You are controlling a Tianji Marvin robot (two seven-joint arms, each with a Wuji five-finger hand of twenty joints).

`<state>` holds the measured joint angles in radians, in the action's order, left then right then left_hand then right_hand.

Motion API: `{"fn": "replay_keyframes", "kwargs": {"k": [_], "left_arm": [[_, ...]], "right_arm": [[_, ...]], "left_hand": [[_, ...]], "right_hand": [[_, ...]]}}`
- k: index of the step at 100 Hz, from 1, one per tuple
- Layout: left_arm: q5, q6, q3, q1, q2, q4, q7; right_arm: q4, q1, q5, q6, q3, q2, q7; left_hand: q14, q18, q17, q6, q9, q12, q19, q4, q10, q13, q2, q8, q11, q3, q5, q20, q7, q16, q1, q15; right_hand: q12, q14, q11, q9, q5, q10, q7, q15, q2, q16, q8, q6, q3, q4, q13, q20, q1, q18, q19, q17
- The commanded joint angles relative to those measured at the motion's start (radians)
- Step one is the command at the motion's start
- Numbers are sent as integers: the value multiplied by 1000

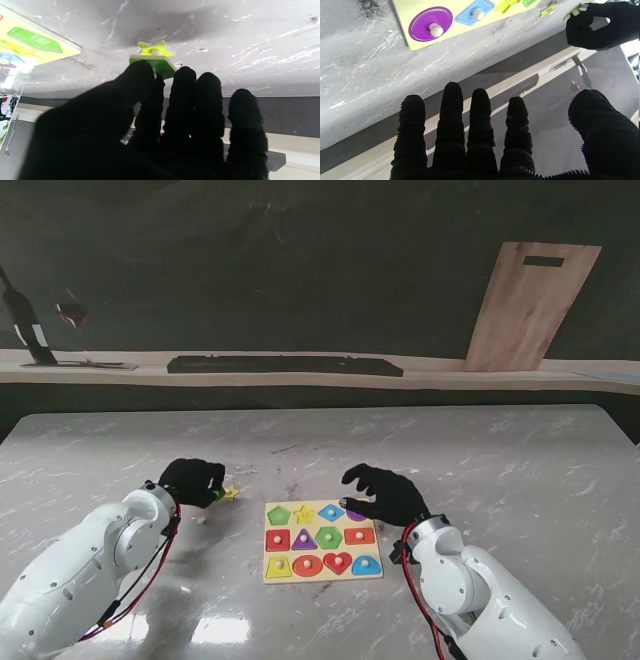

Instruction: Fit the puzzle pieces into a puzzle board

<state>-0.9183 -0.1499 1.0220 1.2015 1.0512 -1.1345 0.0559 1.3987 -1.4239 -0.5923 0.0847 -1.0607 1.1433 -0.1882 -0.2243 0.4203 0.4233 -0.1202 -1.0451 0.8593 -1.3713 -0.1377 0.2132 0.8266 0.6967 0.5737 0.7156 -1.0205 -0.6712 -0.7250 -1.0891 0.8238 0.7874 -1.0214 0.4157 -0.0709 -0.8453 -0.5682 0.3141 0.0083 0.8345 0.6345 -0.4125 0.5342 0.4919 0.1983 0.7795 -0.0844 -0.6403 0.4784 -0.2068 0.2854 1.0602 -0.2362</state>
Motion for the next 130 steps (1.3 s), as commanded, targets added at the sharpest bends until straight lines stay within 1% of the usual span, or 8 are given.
{"fn": "replay_keyframes", "kwargs": {"k": [1,21,31,40,59,80,109,130], "left_arm": [[15,25,7,18,6,-45,-19],[56,87,-8,37,13,-137,-88],[69,110,-42,20,15,-155,-115],[100,147,-80,-1,22,-164,-126],[169,249,-159,-33,45,-173,-123],[245,331,-221,-67,66,-172,-128],[279,395,-290,-86,83,-167,-122],[279,425,-337,-102,96,-131,-95]], "right_arm": [[5,-9,4,9,1,4,-2],[5,-11,12,28,-5,5,-4],[0,-10,-6,48,-8,3,-14],[-1,-14,-16,61,-14,2,-22],[-2,-23,-21,86,-34,1,-33],[-1,-34,3,88,-52,7,-45],[2,-38,35,86,-57,11,-40],[9,-47,29,93,-67,11,-46]], "left_hand": [[-7,39,-1,-4,-9,23,-43,31,57,28,-10,36,35,-63,-30,-27,-85,18,-3,-42],[-18,50,-6,-9,2,38,-37,27,64,18,-21,50,47,-61,-21,-32,-82,23,5,-55],[-11,45,-1,0,5,53,-39,28,54,20,-31,74,57,-51,-9,-35,-78,26,5,-63],[-15,47,0,-4,3,60,-40,28,56,21,-34,81,65,-51,-7,-36,-77,28,9,-68],[-22,58,2,-17,4,65,-40,23,64,22,-36,89,71,-46,-6,-39,-74,31,11,-77],[-31,65,-7,-27,13,66,-32,13,72,10,-44,90,70,-29,-1,-39,-65,32,25,-77],[-37,70,-10,-30,17,67,-28,4,75,5,-49,90,71,-15,2,-41,-60,33,34,-80],[-33,69,-9,-28,20,71,-27,2,72,5,-55,96,78,-8,6,-42,-66,35,30,-84]], "right_hand": [[8,12,-13,-17,19,-23,5,14,16,11,13,29,-12,38,-16,15,12,2,16,6],[8,12,-13,-16,19,-23,4,14,18,11,13,28,-14,38,-15,15,10,1,15,9],[8,12,-13,-13,17,-22,4,15,20,11,13,27,-16,38,-15,15,9,2,15,9],[8,11,-13,-14,18,-23,3,14,22,10,13,27,-17,38,-14,15,7,2,15,9],[8,10,-13,-14,17,-21,2,14,27,10,13,26,-23,39,-13,14,5,5,16,10],[8,10,-14,-13,19,-21,3,15,31,11,14,27,-26,40,-12,14,0,5,16,12],[8,9,-15,-13,19,-19,3,17,35,11,14,25,-29,41,-10,14,-4,5,18,14],[8,9,-15,-13,23,-19,5,18,37,11,14,25,-30,41,-11,14,-4,5,18,14]]}}
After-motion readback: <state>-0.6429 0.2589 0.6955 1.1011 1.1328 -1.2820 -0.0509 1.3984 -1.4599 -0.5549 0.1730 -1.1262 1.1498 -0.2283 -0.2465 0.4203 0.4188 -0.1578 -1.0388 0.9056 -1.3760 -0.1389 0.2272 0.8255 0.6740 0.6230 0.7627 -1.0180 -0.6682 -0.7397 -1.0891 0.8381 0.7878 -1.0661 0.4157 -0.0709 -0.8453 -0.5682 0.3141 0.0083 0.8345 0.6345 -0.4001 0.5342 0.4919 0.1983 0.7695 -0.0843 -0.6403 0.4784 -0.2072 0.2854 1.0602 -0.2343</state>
